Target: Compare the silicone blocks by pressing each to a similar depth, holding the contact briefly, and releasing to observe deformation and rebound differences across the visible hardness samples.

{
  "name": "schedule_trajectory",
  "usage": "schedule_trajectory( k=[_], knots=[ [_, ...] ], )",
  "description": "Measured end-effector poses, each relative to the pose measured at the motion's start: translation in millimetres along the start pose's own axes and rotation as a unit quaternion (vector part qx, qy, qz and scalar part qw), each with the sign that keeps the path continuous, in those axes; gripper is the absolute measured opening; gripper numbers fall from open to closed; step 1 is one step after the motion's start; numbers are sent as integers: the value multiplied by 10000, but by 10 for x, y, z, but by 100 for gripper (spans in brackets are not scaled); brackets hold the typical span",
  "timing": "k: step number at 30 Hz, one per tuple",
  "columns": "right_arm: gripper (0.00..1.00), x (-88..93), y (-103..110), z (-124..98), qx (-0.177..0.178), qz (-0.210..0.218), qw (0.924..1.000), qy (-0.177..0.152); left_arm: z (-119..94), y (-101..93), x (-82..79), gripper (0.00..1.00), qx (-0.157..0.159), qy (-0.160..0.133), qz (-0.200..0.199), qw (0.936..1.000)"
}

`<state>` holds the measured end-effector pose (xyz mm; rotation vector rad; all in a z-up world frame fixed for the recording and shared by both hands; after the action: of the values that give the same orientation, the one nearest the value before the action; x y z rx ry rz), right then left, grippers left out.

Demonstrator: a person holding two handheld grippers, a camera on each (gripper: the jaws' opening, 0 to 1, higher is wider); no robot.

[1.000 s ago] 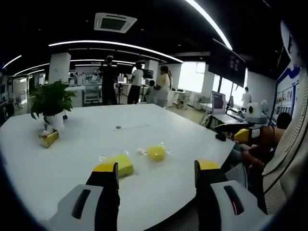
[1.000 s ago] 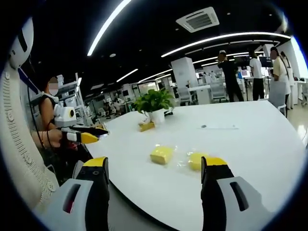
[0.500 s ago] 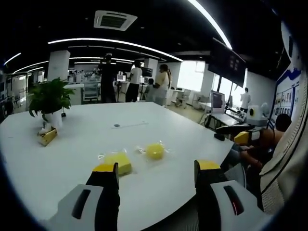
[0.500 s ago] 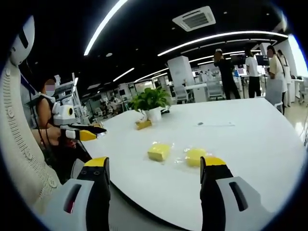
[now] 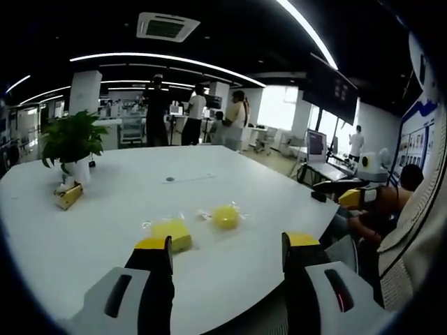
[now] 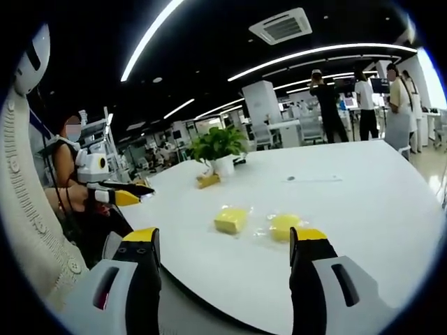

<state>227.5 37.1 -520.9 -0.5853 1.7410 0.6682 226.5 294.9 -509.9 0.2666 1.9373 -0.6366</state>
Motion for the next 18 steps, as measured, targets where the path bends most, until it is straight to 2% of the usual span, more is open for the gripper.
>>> schedule_trajectory(
  k=[18],
  knots=[
    [70, 20, -9, 79, -99, 4, 9999, 62, -15, 58, 2, 62, -109, -34, -53, 9999]
  ],
)
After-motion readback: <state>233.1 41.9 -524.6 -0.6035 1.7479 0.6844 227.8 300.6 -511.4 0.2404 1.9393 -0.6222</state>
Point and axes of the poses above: the point that each gripper's makers call its tool centre point, and the gripper's own axes: z roughly forward along the fingers, y roughly to its left, x roughly out of its underside, the point moved 3 cm from there along -z, roughly backward along the fingers, and after that the axes turned 8 degrees about -z, right-handed, at the moved point
